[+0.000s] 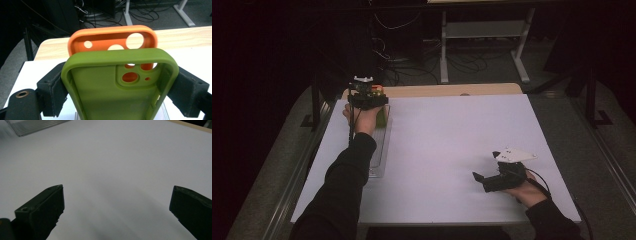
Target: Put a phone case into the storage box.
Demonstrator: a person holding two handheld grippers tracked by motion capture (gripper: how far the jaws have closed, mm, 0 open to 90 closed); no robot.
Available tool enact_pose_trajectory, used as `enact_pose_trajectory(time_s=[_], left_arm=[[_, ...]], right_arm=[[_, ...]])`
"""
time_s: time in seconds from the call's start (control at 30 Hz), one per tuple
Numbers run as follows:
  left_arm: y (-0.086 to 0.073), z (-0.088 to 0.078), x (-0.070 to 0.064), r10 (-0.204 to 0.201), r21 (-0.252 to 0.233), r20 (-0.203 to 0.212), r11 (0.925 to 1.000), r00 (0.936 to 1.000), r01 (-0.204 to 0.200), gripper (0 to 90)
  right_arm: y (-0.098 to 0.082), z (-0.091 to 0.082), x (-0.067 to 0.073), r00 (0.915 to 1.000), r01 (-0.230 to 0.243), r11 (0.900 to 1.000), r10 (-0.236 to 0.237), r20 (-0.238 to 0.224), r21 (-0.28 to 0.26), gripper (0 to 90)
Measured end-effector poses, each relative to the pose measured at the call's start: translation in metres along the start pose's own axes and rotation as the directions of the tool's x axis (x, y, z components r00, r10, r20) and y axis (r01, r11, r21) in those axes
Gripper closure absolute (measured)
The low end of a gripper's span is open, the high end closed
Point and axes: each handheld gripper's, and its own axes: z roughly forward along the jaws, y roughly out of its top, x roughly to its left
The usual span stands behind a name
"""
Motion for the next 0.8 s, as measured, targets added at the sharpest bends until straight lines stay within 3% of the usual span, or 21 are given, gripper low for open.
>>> enact_pose_trajectory(time_s=[0.23, 0.53, 0.67, 0.8], left_arm=[[-0.001, 0.002, 0.003, -0.018, 0.005, 0.028, 0.9998, 0.9994, 0.018, 1.5], [0.004, -0.011, 0.005, 0.002, -0.03, 0.074, 0.9995, 0.9973, 0.0, 0.0], [0.006, -0.019, 0.008, -0.011, -0.059, 0.117, 0.9981, 0.9931, 0.018, 0.0], [0.007, -0.026, 0.011, 0.038, -0.054, 0.171, 0.9981, 0.9846, -0.029, 0.0]], right_arm=[[0.0, 0.0, 0.0, 1.0, 0.001, 1.0, -0.001, 0.0, -0.001, 0.0], [0.0, 0.0, 0.0, 1.0, 0.002, 1.0, -0.002, 0.001, -0.005, 0.0], [0.0, 0.0, 0.0, 1.0, 0.002, 1.0, -0.002, 0.002, -0.005, 0.0], [0.0, 0.0, 0.0, 1.0, 0.002, 1.0, -0.002, 0.003, -0.002, 0.0]])
